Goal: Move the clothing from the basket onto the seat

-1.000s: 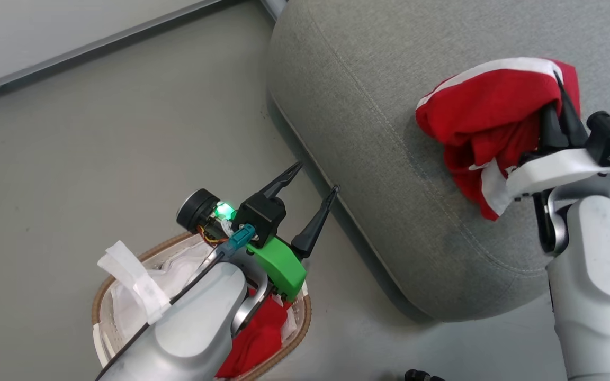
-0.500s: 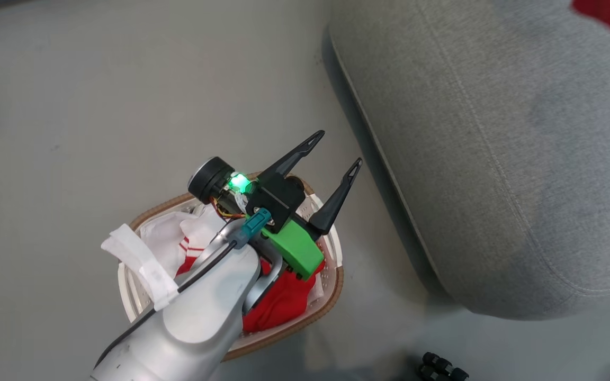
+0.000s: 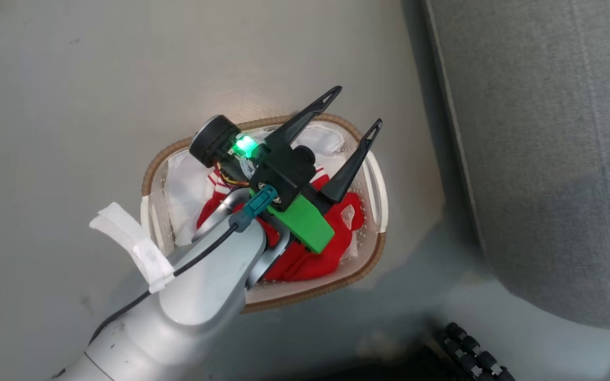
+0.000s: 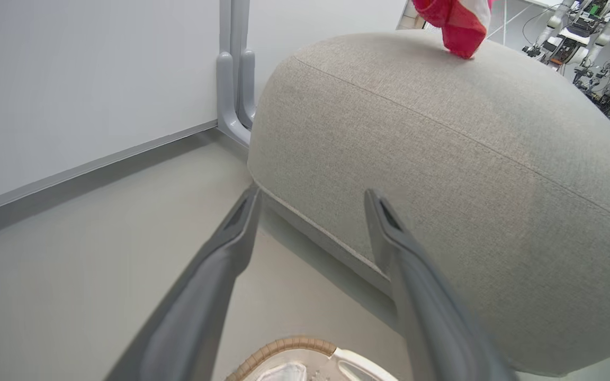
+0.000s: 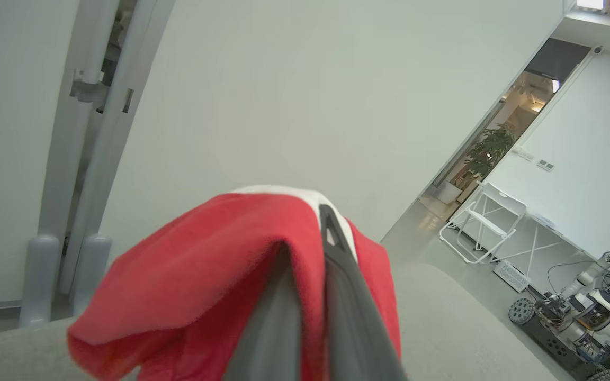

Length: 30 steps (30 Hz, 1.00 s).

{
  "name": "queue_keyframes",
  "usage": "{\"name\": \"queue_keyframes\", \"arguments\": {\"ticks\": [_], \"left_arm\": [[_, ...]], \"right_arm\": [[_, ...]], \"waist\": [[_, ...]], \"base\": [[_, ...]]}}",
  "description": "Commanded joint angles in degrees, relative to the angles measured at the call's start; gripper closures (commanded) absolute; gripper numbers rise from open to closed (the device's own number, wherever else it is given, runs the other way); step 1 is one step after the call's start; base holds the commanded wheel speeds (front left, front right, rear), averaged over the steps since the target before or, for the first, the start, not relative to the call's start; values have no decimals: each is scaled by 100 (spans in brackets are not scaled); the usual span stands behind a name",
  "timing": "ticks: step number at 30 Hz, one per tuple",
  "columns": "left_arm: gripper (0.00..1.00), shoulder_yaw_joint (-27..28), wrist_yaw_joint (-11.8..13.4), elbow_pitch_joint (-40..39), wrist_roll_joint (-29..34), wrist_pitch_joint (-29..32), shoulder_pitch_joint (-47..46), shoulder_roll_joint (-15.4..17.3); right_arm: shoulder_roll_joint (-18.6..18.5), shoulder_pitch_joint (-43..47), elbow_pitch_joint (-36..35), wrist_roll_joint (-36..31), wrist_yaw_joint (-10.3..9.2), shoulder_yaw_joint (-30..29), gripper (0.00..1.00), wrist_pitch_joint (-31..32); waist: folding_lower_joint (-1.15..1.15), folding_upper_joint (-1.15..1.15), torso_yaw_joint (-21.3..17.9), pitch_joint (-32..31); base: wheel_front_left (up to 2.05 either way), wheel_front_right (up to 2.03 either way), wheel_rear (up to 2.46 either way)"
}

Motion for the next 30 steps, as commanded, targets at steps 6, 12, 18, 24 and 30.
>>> {"name": "queue_keyframes", "arguments": {"ticks": [6, 12, 18, 24, 30], "left_arm": [[0, -13, 29, 35, -19, -19, -32, 65], [0, 30, 64, 77, -54, -36, 33, 131], [0, 27, 49, 141, -107, -47, 84, 111], [0, 145, 36, 251, -223, -51, 188, 80], [0, 505, 100, 203, -375, -51, 461, 86]], "right_arm": [[164, 423, 592, -475, -8, -367, 100, -43], [316, 681, 1003, -629, -9, -470, 65, -53], [563, 1003, 1055, -526, -8, -340, 0, -50], [800, 1509, 742, -193, -8, -50, 0, -51], [848, 1960, 578, 86, -8, 313, 0, -52]], "waist": [[-1, 69, 480, 530], [-1, 69, 391, 444], [-1, 69, 289, 230], [-1, 69, 227, -286], [-1, 69, 266, -999]], "base": [[0, 0, 0], [0, 0, 0], [0, 0, 0], [0, 0, 0], [0, 0, 0]]}}
